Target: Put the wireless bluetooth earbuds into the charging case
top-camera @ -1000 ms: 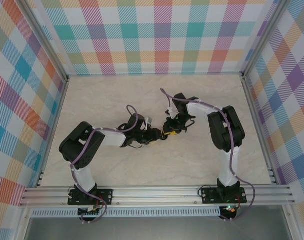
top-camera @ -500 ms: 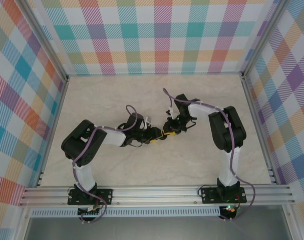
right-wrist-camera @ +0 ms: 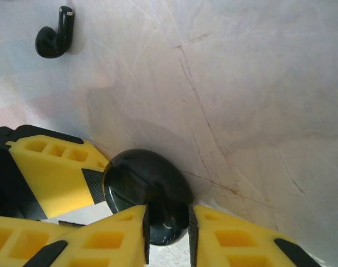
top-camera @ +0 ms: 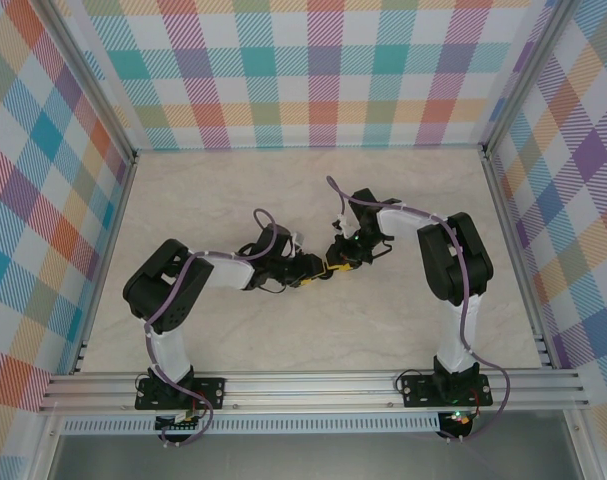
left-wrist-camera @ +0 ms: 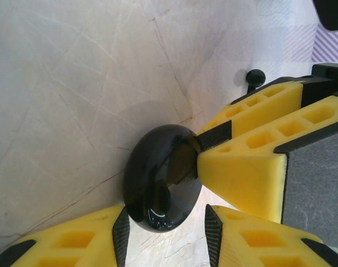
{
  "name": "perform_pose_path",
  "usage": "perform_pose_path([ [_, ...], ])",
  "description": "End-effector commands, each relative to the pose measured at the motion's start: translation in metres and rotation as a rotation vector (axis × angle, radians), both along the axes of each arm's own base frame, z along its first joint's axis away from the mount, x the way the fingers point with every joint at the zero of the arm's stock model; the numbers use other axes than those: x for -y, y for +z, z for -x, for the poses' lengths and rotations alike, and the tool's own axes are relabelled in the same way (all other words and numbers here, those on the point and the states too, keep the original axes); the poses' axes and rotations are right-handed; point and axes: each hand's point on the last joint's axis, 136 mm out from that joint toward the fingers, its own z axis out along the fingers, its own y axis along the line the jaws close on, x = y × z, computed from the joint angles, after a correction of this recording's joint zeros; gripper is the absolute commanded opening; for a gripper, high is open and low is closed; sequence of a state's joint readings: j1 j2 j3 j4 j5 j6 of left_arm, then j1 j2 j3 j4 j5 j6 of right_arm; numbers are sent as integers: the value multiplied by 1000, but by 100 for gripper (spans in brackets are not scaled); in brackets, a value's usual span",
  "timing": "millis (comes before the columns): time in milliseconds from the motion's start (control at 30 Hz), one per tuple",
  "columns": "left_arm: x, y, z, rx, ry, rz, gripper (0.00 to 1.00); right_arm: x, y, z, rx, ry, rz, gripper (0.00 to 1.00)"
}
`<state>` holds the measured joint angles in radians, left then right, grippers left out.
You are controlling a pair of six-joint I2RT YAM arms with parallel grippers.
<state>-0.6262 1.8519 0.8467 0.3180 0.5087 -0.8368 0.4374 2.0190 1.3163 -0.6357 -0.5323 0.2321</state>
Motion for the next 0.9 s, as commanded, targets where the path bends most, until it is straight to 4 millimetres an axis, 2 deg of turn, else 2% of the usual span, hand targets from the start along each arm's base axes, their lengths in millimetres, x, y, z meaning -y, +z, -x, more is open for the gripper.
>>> perform_pose_path([
  [0, -12, -25, 0, 19, 13, -176, 43, 3, -12, 13, -35, 11, 42, 26],
  [367, -3, -33, -8, -3, 13, -195, 43, 0, -19, 18, -57, 15, 21, 25],
  [867, 0, -21, -20, 82, 83, -101, 34, -5, -10, 18, -52, 15, -40, 25],
])
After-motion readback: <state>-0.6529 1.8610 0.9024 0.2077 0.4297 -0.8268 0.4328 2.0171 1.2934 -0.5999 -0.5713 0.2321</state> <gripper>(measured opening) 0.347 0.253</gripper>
